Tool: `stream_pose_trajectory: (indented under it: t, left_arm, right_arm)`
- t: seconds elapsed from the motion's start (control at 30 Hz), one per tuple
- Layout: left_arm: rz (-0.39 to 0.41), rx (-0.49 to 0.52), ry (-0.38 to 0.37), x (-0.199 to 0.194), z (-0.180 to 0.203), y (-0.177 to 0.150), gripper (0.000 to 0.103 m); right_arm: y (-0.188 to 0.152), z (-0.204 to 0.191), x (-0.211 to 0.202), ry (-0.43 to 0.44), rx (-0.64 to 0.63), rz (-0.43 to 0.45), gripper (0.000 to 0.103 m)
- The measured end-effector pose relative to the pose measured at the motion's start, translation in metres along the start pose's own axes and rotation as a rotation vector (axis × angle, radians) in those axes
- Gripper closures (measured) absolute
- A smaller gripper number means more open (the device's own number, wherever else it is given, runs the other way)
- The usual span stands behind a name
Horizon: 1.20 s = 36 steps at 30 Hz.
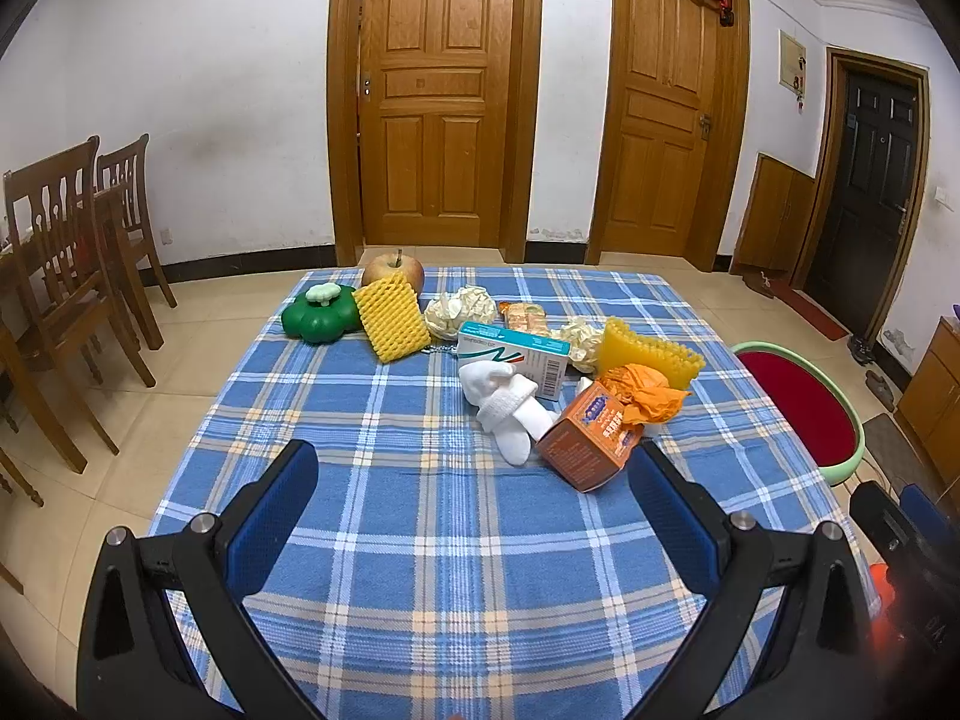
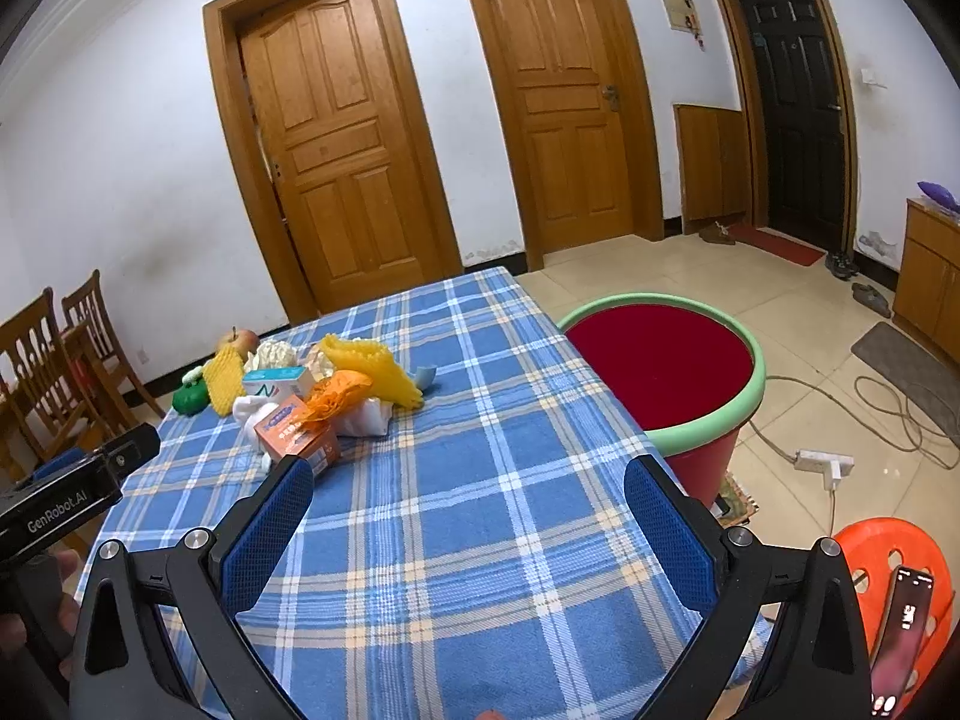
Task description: Collect trash
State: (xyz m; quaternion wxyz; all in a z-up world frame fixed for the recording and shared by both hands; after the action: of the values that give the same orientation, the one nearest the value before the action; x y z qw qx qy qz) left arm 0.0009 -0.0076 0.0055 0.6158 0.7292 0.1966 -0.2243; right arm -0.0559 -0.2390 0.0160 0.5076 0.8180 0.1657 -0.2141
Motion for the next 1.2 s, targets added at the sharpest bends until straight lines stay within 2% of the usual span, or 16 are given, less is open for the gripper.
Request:
stream_pose_trajectory:
  t: [1.2]
  left_arm:
    - [0.004,0.000,0.001,-0.0005,0.0002,-0.0022,0.002]
  right_arm:
    - [0.0014,0.0011,-0.0009,-0.013,0.005,0.007,0.000]
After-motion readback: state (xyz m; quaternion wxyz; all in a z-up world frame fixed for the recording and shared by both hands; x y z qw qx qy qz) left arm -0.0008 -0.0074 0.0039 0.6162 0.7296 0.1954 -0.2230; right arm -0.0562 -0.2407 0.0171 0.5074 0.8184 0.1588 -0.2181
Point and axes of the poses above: each gripper's, at about its wrist camera, not at the fingertips, and x roughly the way its jaws point, z to its right, y to its top, the point moved 1 cm from there along x, roughly the way its jaws point, and after that the axes turned 14 degrees about x, right-handed, at the moved point
